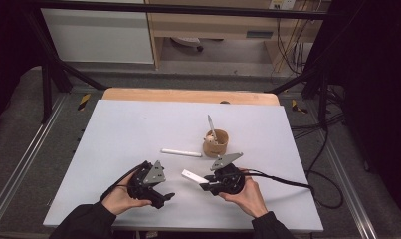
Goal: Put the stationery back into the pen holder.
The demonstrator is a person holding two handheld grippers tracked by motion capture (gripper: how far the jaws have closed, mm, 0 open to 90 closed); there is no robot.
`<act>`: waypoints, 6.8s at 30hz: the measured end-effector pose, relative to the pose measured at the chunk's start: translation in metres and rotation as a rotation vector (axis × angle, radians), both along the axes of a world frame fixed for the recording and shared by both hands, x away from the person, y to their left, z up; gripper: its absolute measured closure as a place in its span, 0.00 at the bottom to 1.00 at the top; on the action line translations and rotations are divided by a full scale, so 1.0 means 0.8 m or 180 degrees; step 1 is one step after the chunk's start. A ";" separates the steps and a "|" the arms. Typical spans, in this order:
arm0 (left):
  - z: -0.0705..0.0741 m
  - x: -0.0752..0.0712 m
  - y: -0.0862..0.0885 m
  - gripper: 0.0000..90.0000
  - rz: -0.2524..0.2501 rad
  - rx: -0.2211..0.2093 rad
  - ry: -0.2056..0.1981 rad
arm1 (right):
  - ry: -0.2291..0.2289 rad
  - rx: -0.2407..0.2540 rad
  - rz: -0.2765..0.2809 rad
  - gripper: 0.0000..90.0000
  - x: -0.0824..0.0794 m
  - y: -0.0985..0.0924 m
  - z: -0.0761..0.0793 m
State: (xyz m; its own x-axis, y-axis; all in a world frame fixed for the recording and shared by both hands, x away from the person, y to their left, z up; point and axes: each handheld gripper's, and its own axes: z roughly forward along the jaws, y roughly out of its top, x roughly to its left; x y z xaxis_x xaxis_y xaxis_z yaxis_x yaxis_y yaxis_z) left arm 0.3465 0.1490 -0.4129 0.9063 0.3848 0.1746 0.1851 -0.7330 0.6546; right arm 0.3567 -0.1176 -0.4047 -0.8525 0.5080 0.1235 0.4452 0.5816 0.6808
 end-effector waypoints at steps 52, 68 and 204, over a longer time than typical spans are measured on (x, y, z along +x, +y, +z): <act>-0.015 -0.009 -0.091 0.73 -0.1083 0.0581 -0.1120 | -0.0002 -0.0158 0.0216 0.75 -0.003 0.013 0.020; -0.008 -0.002 -0.081 0.73 -0.0899 0.0560 -0.0963 | -0.0294 0.0166 0.0094 0.63 -0.006 -0.005 0.039; 0.034 0.170 -0.183 0.61 0.0683 -0.1120 0.0230 | -0.0217 0.0285 -0.0970 0.01 -0.003 -0.144 -0.050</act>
